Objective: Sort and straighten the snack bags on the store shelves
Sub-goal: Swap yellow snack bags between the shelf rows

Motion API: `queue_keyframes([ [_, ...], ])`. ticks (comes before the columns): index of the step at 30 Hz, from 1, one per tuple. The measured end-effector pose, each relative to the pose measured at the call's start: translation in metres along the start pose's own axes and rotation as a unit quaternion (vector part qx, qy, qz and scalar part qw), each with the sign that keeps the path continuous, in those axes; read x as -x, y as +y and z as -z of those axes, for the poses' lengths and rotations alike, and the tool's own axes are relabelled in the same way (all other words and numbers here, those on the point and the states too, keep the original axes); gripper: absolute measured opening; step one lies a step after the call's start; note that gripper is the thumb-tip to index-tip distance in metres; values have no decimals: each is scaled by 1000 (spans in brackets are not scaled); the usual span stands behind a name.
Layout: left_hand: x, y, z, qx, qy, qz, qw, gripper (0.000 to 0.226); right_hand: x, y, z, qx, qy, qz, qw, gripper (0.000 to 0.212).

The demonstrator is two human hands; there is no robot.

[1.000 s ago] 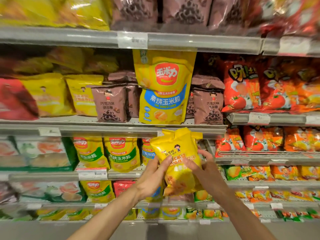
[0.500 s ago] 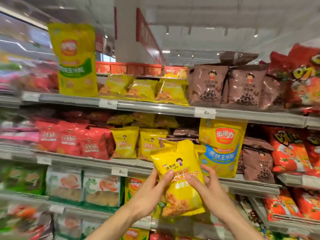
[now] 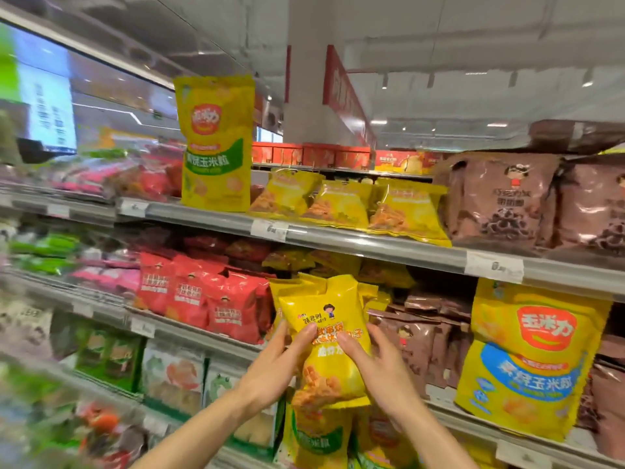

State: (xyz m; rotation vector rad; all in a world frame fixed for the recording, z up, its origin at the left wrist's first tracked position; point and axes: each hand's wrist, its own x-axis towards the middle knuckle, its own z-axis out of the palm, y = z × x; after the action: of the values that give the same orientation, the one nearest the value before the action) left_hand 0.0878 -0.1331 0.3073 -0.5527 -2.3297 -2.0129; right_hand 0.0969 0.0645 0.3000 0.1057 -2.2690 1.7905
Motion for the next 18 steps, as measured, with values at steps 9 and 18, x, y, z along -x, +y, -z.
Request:
queue_keyframes([
  [9,-65,-48,49,5,37,20,999,61,-72,8,-58,55,-41,49,996,47],
  [18,-105,-91,80,-4,-71,57,996,70,-90,43,-99,115,39,19,992,75],
])
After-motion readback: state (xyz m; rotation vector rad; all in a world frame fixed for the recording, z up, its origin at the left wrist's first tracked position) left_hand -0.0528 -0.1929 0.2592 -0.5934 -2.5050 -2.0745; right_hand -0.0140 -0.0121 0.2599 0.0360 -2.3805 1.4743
